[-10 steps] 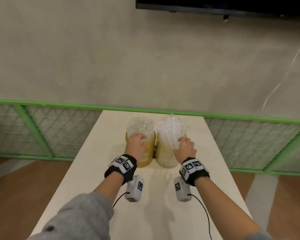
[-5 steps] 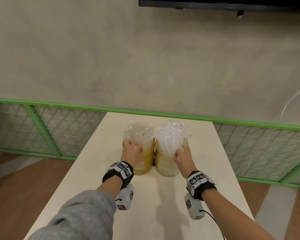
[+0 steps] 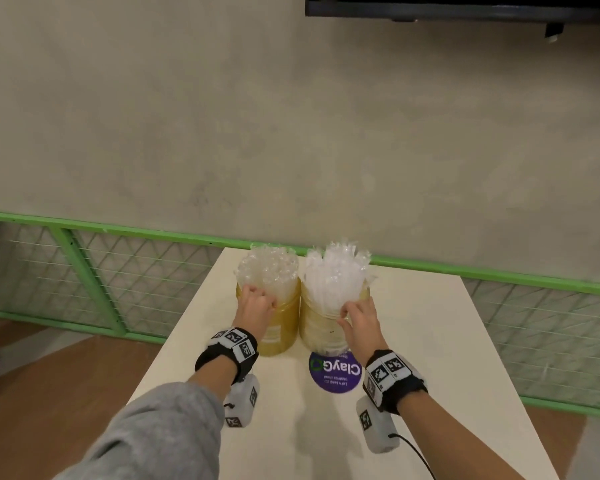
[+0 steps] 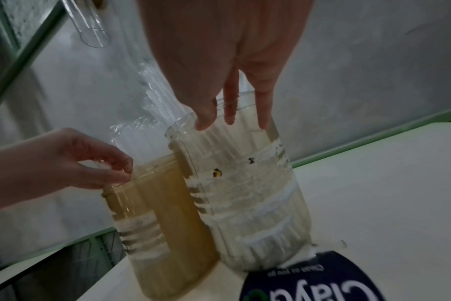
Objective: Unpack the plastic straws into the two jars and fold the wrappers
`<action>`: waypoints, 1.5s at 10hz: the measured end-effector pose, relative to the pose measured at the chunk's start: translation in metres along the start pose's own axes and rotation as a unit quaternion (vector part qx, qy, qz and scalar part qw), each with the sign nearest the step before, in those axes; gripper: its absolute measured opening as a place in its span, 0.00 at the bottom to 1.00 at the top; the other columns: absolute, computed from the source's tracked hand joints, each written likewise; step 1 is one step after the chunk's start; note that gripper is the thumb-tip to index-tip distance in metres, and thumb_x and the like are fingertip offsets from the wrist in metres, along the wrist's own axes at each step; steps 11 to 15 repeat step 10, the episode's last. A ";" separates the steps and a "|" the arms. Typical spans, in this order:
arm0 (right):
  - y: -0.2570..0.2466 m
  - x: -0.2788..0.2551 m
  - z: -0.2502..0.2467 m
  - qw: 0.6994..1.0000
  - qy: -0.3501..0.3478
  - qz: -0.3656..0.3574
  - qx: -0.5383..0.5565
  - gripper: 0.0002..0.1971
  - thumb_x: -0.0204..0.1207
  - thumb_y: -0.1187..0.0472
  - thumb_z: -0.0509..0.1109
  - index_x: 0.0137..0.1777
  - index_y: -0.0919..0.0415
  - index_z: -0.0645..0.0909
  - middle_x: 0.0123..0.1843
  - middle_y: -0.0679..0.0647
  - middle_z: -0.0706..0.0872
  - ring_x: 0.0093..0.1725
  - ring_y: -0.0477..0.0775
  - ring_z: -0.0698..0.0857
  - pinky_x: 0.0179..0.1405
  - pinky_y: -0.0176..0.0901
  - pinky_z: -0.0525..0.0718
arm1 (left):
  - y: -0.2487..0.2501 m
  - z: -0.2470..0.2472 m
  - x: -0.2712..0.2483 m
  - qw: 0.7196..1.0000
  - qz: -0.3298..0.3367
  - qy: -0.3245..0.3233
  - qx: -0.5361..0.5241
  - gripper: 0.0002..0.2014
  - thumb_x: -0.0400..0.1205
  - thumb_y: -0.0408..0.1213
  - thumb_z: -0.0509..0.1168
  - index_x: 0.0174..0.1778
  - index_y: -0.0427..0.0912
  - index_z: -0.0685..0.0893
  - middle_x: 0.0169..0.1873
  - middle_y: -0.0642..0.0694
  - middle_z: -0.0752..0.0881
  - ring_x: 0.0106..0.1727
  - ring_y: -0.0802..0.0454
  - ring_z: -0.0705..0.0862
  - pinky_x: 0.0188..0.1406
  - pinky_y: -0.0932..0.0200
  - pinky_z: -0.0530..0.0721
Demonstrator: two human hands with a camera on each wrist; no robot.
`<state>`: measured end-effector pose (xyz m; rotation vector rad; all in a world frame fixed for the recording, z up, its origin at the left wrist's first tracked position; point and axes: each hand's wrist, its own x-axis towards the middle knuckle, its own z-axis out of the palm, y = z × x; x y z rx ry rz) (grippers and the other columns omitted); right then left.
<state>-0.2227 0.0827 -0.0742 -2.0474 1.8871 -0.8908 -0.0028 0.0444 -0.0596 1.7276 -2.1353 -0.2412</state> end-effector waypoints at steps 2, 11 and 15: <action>-0.006 0.057 0.027 0.998 -0.023 0.032 -0.041 0.08 0.79 0.62 0.66 0.51 0.68 0.80 0.53 0.62 0.81 0.58 0.60 0.75 0.74 0.55 0.65 | -0.023 0.011 0.058 0.999 0.027 0.023 0.022 0.12 0.84 0.34 0.57 0.57 0.42 0.85 0.56 0.46 0.83 0.67 0.45 0.66 0.68 0.60 0.64; -0.005 0.175 0.060 0.994 -0.036 0.087 -0.064 0.19 0.79 0.61 0.67 0.67 0.63 0.70 0.74 0.63 0.67 0.76 0.63 0.64 0.77 0.58 0.62 | -0.063 0.021 0.169 0.993 0.030 0.091 -0.061 0.16 0.79 0.27 0.64 0.63 0.37 0.77 0.58 0.40 0.76 0.61 0.44 0.74 0.67 0.57 0.72; -0.005 0.175 0.060 0.994 -0.036 0.087 -0.064 0.19 0.79 0.61 0.67 0.67 0.63 0.70 0.74 0.63 0.67 0.76 0.63 0.64 0.77 0.58 0.62 | -0.063 0.021 0.169 0.993 0.030 0.091 -0.061 0.16 0.79 0.27 0.64 0.63 0.37 0.77 0.58 0.40 0.76 0.61 0.44 0.74 0.67 0.57 0.72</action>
